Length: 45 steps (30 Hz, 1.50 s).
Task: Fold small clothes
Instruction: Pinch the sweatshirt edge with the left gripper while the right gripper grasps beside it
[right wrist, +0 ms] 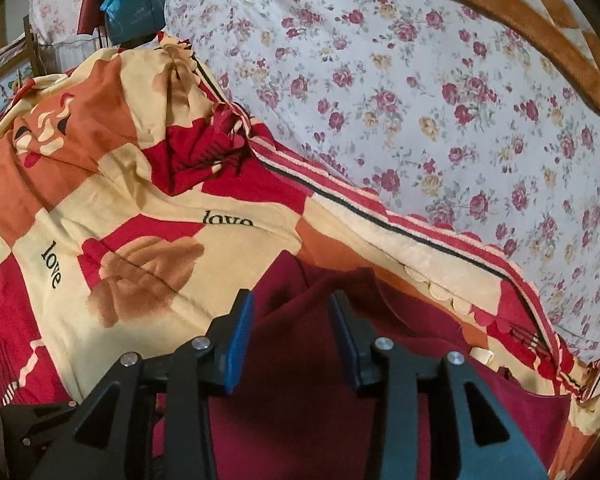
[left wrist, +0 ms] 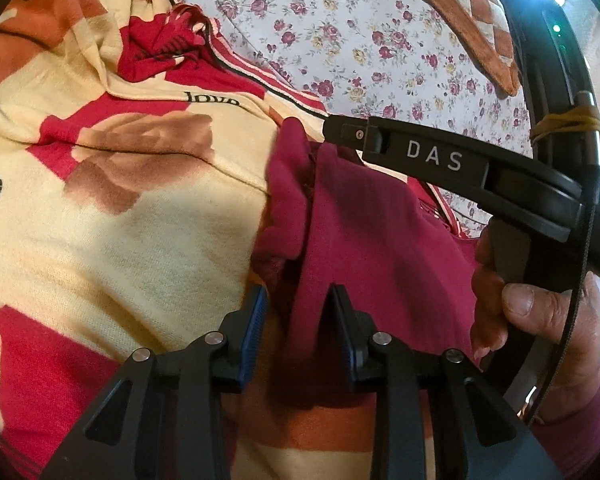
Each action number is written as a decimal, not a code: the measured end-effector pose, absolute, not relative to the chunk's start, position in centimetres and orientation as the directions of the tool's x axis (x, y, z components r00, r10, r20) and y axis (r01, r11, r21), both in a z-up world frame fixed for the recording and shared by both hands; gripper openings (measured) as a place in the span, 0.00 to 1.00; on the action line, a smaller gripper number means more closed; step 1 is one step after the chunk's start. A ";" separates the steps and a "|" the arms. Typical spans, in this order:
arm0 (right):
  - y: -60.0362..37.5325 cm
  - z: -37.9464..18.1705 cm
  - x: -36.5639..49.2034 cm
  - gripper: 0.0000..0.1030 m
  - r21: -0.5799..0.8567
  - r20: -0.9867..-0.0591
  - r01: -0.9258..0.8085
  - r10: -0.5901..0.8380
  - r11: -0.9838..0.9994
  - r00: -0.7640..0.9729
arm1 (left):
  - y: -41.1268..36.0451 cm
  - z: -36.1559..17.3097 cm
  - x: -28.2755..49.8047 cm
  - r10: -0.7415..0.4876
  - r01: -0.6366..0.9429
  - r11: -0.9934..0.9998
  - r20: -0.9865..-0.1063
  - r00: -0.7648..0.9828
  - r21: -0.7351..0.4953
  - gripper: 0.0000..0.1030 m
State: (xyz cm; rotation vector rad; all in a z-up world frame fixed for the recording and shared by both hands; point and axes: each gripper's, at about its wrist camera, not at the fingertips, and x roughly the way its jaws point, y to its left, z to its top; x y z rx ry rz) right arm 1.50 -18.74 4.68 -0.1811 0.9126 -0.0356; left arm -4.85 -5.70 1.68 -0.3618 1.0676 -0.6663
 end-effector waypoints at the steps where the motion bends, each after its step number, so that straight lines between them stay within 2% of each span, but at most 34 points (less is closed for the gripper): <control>1: -18.7 4.6 1.5 0.40 -0.170 -0.784 -0.046 -0.107 0.984 0.611 | -5.7 1.7 -4.9 -0.659 0.324 0.751 -0.683 0.315 -0.576 0.11; 12: -18.9 4.2 1.6 0.41 -0.171 -0.798 -0.051 -0.107 0.984 0.592 | -5.6 1.7 -4.8 -0.660 0.323 0.750 -0.683 0.314 -0.577 0.11; 14: -19.1 4.1 1.8 0.49 -0.152 -0.808 -0.058 -0.090 0.987 0.583 | -5.5 1.6 -4.7 -0.662 0.318 0.748 -0.681 0.312 -0.582 0.12; 16: -19.8 4.1 2.4 0.64 -0.092 -0.831 -0.043 -0.053 0.995 0.554 | -5.5 1.5 -4.6 -0.666 0.314 0.746 -0.679 0.309 -0.588 0.13; 20: -20.7 3.1 4.1 0.68 0.017 -0.887 -0.023 0.026 1.000 0.462 | -5.6 1.6 -4.5 -0.670 0.312 0.742 -0.676 0.307 -0.594 0.18; 24: -19.8 1.4 5.7 0.75 -0.005 -0.914 -0.050 0.016 0.999 0.405 | -5.8 1.6 -4.4 -0.684 0.313 0.729 -0.665 0.300 -0.609 0.27; 27: -19.4 0.0 6.7 0.76 -0.028 -0.919 -0.057 -0.003 0.998 0.393 | -6.1 1.6 -4.3 -0.680 0.323 0.732 -0.667 0.304 -0.599 0.29; 29: -19.5 -0.4 6.7 0.67 -0.043 -0.913 -0.063 -0.013 0.997 0.408 | -6.4 1.6 -4.2 -0.675 0.331 0.736 -0.669 0.311 -0.590 0.31; 30: -19.6 -0.4 6.5 0.51 -0.061 -0.905 -0.059 -0.030 0.996 0.425 | -6.5 1.6 -4.1 -0.675 0.333 0.737 -0.668 0.314 -0.589 0.32; 31: -19.9 -0.2 6.4 0.44 -0.067 -0.900 -0.057 -0.036 0.996 0.434 | -6.6 1.6 -4.0 -0.677 0.333 0.735 -0.666 0.315 -0.590 0.35; 36: -22.7 1.8 4.9 0.23 0.098 -0.872 -0.058 0.114 0.994 0.477 | -7.6 1.9 -3.7 -0.662 0.346 0.749 -0.668 0.340 -0.566 0.43; 39: -23.8 3.1 4.0 0.18 0.163 -0.850 -0.059 0.170 0.985 0.498 | -8.3 2.1 -3.8 -0.636 0.367 0.770 -0.681 0.364 -0.522 0.43; 45: -25.2 4.6 2.5 0.16 0.194 -0.826 -0.061 0.196 0.979 0.528 | -8.8 2.3 -3.9 -0.613 0.367 0.788 -0.687 0.390 -0.494 0.43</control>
